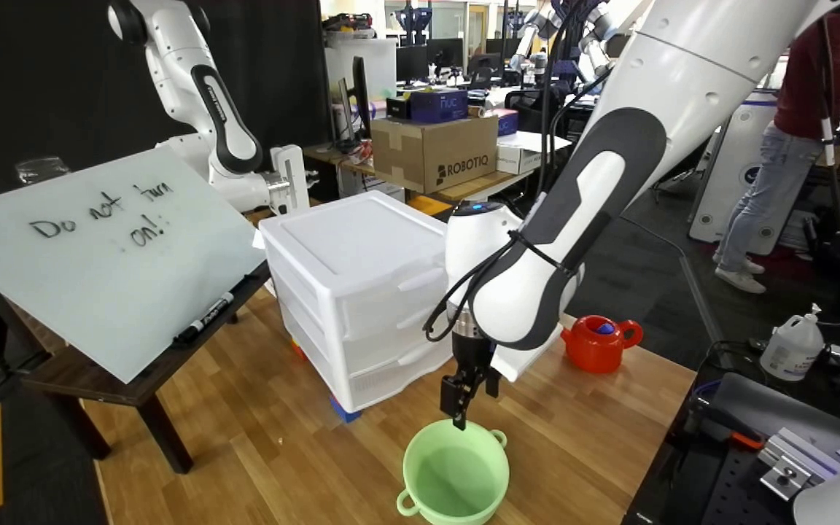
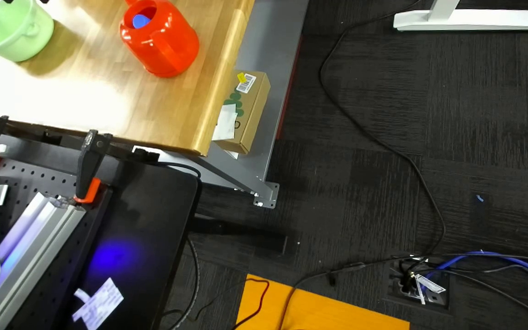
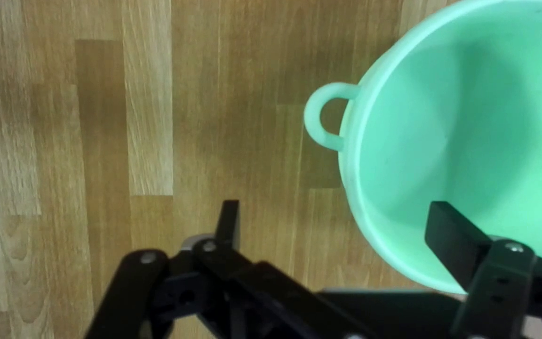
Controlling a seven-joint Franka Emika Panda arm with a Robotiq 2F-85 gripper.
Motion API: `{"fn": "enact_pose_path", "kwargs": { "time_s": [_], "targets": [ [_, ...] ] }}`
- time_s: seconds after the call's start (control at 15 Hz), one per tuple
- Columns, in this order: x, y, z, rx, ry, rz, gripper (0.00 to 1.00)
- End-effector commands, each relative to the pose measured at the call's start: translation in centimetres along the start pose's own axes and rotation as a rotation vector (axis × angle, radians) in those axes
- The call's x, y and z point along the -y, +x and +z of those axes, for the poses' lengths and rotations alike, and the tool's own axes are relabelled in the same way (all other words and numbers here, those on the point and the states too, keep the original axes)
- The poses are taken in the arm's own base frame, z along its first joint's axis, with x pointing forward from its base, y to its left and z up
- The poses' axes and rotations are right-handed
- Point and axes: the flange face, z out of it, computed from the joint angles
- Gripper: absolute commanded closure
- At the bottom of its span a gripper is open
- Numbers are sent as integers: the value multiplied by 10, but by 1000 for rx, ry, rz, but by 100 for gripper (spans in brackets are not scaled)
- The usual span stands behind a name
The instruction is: Close the upper drawer and move the green bowl
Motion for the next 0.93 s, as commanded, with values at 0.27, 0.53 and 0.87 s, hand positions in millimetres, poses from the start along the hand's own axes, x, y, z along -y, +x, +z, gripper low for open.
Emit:
{"fn": "enact_pose_path", "kwargs": {
  "time_s": [0.27,0.53,0.87],
  "targets": [
    [-5,20,2,104,59,-13,0],
    [-8,19,0,120,67,-2,0],
    [-1,16,3,148,50,-44,0]
  ]
}}
